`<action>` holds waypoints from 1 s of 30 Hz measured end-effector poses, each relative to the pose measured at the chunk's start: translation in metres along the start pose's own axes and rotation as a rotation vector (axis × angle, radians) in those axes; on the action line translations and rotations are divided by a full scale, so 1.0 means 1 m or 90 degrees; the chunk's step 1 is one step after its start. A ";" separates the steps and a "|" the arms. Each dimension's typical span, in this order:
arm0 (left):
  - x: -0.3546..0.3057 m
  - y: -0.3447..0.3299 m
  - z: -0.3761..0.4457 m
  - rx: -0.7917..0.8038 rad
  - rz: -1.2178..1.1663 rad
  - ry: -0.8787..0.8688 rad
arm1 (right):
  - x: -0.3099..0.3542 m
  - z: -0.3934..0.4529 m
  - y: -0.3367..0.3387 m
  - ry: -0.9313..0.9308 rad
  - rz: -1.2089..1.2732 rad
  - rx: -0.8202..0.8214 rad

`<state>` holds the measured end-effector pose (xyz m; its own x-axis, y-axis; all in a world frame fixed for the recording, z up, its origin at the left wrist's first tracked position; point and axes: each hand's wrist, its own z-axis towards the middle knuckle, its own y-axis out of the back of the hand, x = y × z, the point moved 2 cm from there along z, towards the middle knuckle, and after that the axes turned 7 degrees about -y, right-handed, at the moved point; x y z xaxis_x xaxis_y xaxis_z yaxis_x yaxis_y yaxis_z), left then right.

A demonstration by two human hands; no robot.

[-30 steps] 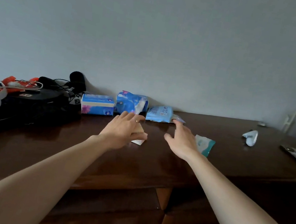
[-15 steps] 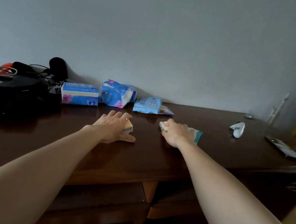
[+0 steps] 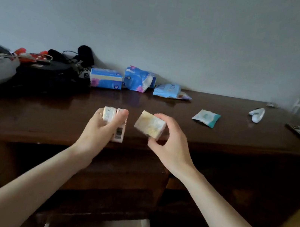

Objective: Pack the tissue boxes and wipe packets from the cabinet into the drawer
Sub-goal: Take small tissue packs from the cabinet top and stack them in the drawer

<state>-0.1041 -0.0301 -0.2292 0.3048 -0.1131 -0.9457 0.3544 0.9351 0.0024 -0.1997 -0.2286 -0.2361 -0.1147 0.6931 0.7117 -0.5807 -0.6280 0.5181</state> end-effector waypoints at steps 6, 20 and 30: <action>0.076 0.041 -0.118 0.007 -0.031 0.053 | -0.025 -0.108 -0.064 -0.179 0.048 0.312; 0.199 0.075 -0.225 0.214 -0.168 0.369 | -0.070 -0.206 -0.155 -0.377 0.270 0.318; 0.210 0.078 -0.216 0.233 0.468 0.112 | -0.084 -0.223 -0.184 -0.476 0.200 0.496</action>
<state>-0.2037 0.0919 -0.4980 0.4389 0.5645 -0.6991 0.3933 0.5788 0.7143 -0.2626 -0.0919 -0.4967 0.4974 0.2435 0.8326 0.0814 -0.9687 0.2346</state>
